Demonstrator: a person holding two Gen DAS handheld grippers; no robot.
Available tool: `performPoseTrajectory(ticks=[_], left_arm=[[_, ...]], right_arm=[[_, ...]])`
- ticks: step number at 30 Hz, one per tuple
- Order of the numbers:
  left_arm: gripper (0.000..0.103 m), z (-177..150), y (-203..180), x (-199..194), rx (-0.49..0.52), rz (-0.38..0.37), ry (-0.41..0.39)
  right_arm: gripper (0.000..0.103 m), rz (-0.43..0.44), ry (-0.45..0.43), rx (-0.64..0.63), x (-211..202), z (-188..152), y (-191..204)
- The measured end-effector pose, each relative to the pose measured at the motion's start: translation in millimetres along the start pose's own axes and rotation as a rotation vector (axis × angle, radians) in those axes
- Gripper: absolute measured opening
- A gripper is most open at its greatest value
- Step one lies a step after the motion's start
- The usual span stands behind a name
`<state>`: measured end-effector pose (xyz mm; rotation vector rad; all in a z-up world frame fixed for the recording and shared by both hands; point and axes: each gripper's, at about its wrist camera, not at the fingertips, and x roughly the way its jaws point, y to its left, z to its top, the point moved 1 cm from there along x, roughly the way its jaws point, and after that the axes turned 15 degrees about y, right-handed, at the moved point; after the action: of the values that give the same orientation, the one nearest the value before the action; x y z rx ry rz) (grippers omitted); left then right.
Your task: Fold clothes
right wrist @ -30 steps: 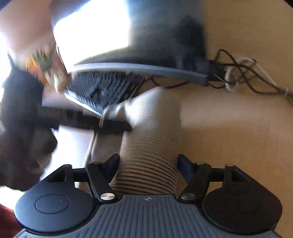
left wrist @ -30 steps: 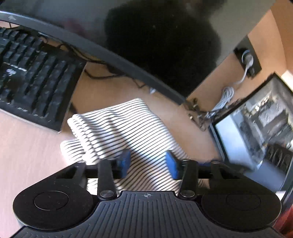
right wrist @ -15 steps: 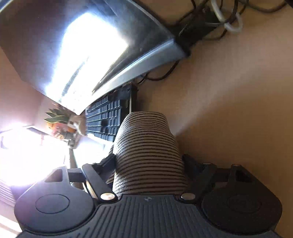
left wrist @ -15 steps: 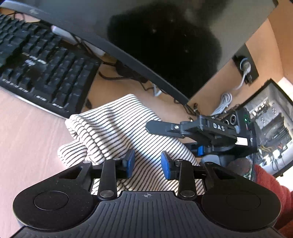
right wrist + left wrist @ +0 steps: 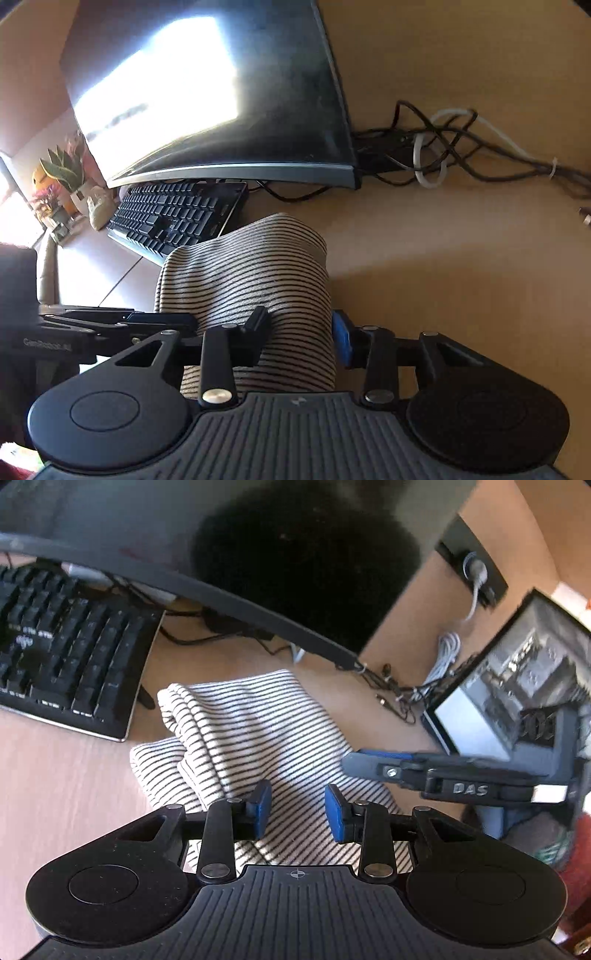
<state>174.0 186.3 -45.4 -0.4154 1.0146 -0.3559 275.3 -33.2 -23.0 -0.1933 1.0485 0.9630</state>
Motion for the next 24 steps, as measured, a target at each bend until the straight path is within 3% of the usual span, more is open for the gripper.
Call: performPoseTrajectory(ticks=[2, 4, 5, 7, 10, 12, 13, 15, 17, 19, 21, 24], left_arm=[[0.036, -1, -2, -1, 0.006, 0.018, 0.002], [0.036, -5, -2, -2, 0.010, 0.031, -0.002], [0.036, -7, -3, -2, 0.014, 0.039, -0.006], [0.036, -8, -5, -2, 0.014, 0.048, -0.012], [0.036, -8, -5, -2, 0.010, 0.054, -0.015], [0.036, -8, -5, -6, 0.001, 0.061, -0.017], [0.036, -8, -6, -9, -0.012, 0.066, -0.021], [0.051, -8, -8, -17, -0.033, 0.077, -0.032], [0.055, -15, -16, -29, -0.019, 0.124, -0.050], [0.056, -22, -15, -31, -0.035, 0.166, -0.033], [0.051, -27, -9, -27, -0.069, 0.193, -0.001], [0.051, -28, 9, -11, -0.136, 0.165, 0.038]], right_arm=[[0.040, -0.016, -0.029, -0.083, -16, -3, 17], [0.051, 0.025, -0.037, -0.172, -33, -10, 33], [0.058, 0.043, -0.032, -0.205, -37, -14, 39], [0.061, 0.050, 0.026, -0.216, -26, -26, 44], [0.064, -0.096, 0.029, -0.331, -3, -51, 61], [0.074, -0.189, 0.010, -0.433, 2, -62, 81], [0.075, -0.208, 0.008, -0.445, 4, -65, 83], [0.076, -0.235, 0.003, -0.459, 5, -70, 85], [0.076, -0.233, 0.001, -0.442, 2, -71, 81], [0.076, -0.237, -0.004, -0.429, 6, -70, 87], [0.080, -0.242, -0.010, -0.417, 10, -69, 92], [0.081, -0.263, -0.025, -0.435, 20, -64, 98]])
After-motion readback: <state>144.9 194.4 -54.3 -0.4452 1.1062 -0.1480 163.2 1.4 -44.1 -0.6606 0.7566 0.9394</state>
